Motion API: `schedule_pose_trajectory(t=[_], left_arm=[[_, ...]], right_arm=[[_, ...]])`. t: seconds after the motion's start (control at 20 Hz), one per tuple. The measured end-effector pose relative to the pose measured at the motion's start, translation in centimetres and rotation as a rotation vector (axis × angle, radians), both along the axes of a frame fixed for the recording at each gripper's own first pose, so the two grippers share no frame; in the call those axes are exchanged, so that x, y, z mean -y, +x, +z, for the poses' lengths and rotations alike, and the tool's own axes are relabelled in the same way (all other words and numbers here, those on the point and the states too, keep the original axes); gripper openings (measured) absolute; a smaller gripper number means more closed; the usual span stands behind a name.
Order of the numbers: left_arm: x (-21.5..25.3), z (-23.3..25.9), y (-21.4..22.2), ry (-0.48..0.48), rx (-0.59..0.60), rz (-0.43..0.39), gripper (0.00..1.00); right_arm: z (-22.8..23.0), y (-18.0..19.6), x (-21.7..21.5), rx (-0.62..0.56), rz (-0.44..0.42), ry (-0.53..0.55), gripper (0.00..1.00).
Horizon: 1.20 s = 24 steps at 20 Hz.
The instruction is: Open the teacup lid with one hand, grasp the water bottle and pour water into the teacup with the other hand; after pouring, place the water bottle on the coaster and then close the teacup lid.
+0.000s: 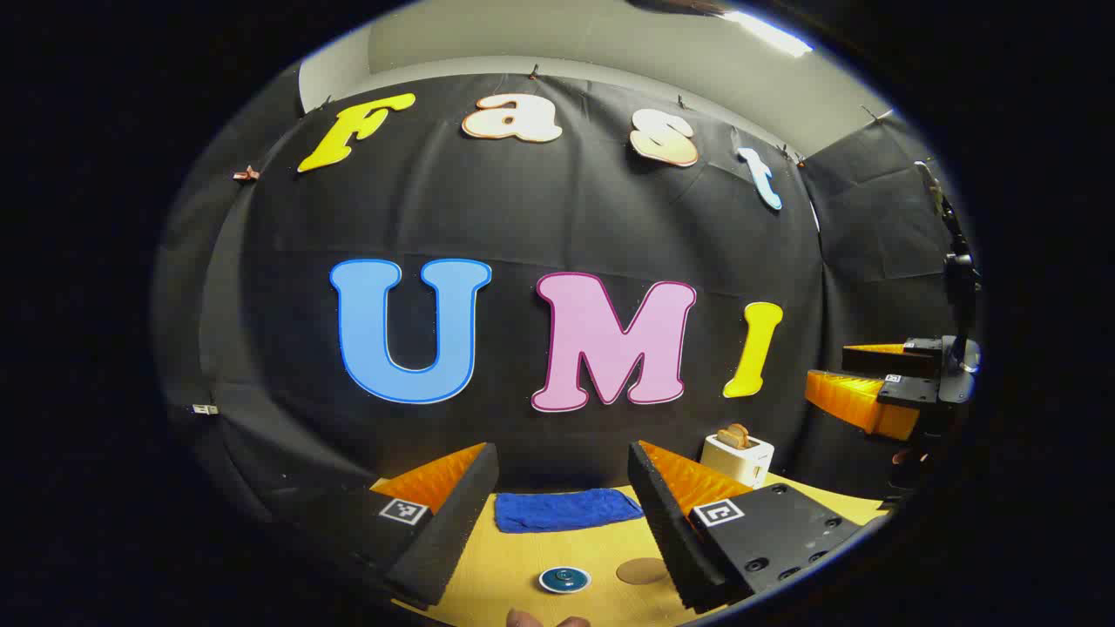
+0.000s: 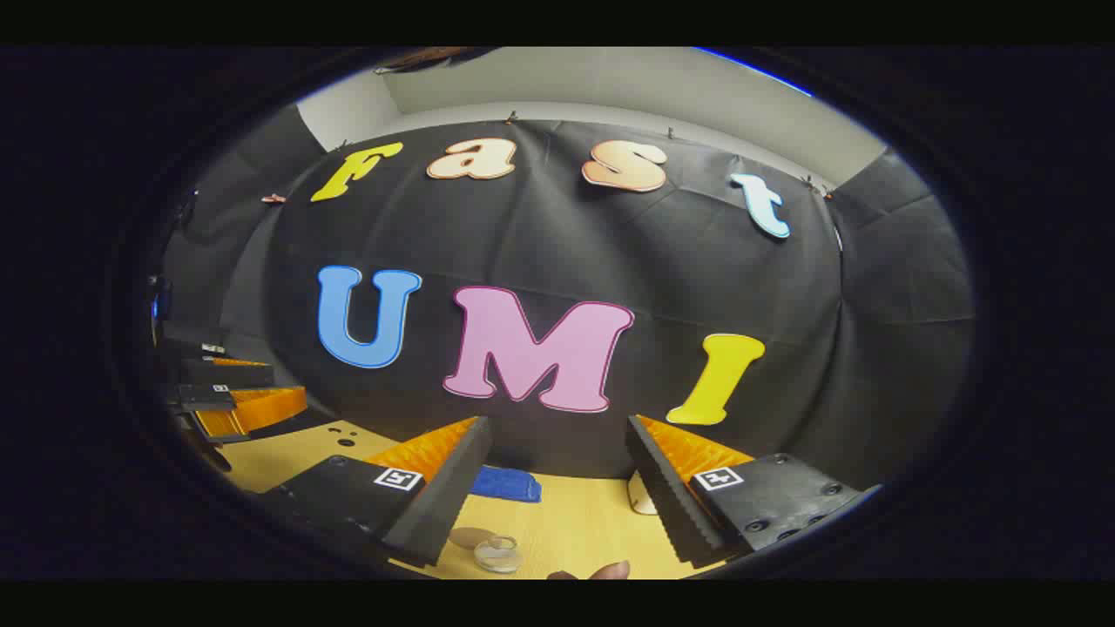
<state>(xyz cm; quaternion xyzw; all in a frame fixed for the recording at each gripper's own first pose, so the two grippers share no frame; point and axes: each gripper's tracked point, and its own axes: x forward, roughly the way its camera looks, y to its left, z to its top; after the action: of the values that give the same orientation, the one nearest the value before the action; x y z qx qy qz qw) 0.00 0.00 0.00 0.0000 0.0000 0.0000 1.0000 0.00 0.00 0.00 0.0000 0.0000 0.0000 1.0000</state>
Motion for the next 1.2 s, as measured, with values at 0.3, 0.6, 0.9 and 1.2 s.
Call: schedule_pose_trajectory(t=[0.3,0.6,0.9,1.2], left_arm=[[-0.1,-0.2,0.2,0.008,0.0,0.004,0.95],[-0.1,-0.4,0.0,0.007,-0.005,0.001,0.95],[-0.5,-0.4,-0.1,0.013,-0.004,0.003,0.95],[-0.2,-1.2,-0.2,0.015,-0.016,-0.012,0.95]], right_arm=[[0.1,0.1,0.1,0.011,-0.009,-0.009,0.96],[0.1,0.1,0.0,0.0,-0.002,-0.009,0.97],[0.1,0.1,-0.1,0.002,0.008,-0.018,0.97],[-0.1,0.0,-0.3,-0.015,0.023,-0.015,0.97]])
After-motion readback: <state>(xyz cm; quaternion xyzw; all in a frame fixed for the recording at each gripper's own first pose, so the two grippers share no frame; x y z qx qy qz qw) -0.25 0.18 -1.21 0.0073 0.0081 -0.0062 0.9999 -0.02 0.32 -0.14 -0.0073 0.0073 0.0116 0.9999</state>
